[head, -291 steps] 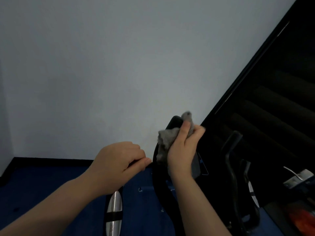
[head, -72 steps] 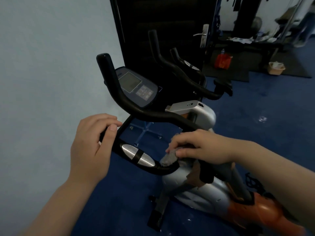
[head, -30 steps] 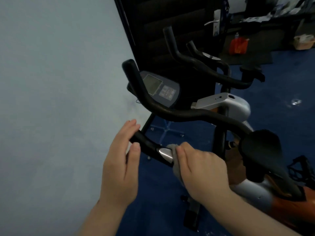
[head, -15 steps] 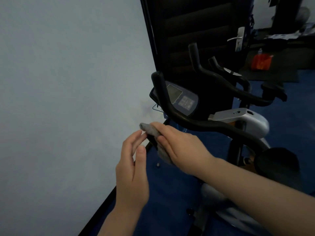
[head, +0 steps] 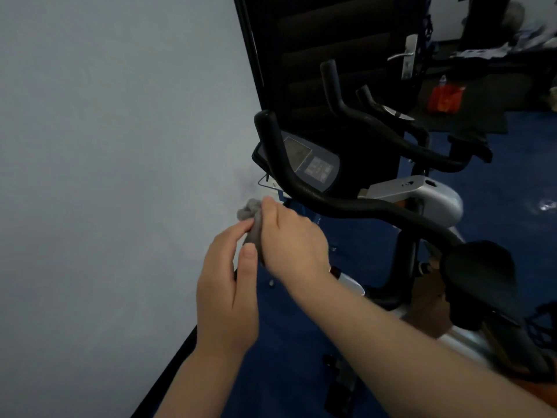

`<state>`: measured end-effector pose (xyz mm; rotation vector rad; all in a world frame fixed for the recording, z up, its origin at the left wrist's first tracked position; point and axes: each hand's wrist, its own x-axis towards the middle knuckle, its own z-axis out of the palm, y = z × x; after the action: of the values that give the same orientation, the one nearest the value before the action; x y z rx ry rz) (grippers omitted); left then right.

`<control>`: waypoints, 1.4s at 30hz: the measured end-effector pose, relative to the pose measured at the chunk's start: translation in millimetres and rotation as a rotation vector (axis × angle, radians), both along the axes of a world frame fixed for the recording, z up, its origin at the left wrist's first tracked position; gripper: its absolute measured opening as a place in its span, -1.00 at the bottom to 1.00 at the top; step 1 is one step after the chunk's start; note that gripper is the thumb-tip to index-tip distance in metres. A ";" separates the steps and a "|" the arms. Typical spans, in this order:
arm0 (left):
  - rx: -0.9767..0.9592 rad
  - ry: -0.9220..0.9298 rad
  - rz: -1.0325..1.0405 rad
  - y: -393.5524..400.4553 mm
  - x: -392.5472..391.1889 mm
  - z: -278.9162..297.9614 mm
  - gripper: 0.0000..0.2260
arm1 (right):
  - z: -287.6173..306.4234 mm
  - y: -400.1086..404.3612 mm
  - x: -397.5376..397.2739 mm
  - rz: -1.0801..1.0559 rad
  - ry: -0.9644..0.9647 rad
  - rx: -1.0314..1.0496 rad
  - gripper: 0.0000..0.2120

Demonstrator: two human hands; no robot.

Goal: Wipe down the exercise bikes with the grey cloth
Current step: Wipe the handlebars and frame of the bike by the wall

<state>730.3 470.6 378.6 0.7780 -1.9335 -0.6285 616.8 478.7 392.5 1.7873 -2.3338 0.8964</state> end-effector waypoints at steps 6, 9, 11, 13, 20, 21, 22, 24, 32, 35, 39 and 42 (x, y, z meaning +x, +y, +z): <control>-0.170 -0.129 -0.127 -17.5 -6.4 4.6 -0.68 | -33.5 42.7 3.5 -0.272 0.036 -0.115 -0.65; -0.317 -0.295 -0.207 -27.8 -10.4 9.6 -0.65 | -43.4 58.8 -1.6 -0.276 0.069 -0.066 -0.62; -0.505 -0.426 -0.291 -35.3 -15.4 13.1 -0.65 | -50.8 79.4 -16.1 -0.251 0.061 -0.082 -0.64; -0.711 -0.524 -0.361 -43.2 -20.8 17.4 -0.64 | -61.2 103.7 -44.7 -0.143 0.079 -0.142 -0.67; -1.120 -0.549 -0.292 -63.6 -36.2 12.6 -0.63 | -74.0 91.4 -22.9 -0.316 0.025 -0.261 -0.71; -1.159 -0.521 -0.273 -65.6 -38.0 10.5 -0.65 | -77.4 101.1 -37.6 -0.210 0.087 -0.268 -0.70; -1.189 -0.499 -0.266 -67.7 -39.2 9.1 -0.66 | -82.6 110.0 -54.9 -0.118 0.110 -0.289 -0.69; -1.218 -0.478 -0.258 -70.0 -40.2 8.0 -0.67 | -84.3 114.9 -64.4 -0.117 -0.022 -0.325 -0.68; -1.304 -0.515 -0.141 -62.2 -45.6 6.5 -0.67 | -101.9 116.3 -51.0 -0.216 -0.069 -0.370 -0.65; -1.263 -0.535 -0.129 -46.6 -50.4 -6.0 -0.66 | -99.1 110.5 -47.0 -0.297 -0.253 -0.482 -0.67; -1.117 -0.547 -0.145 -25.7 -58.7 -26.2 -0.63 | -98.6 105.7 -7.7 -0.510 -0.553 -0.466 -0.57; -1.072 -0.517 -0.100 -23.6 -59.0 -29.7 -0.64 | -89.1 99.7 13.8 -0.605 -0.927 -0.467 -0.44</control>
<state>671.2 447.0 348.9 0.1379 -2.3628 0.6275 630.5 578.4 303.4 0.4306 -2.4801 2.1738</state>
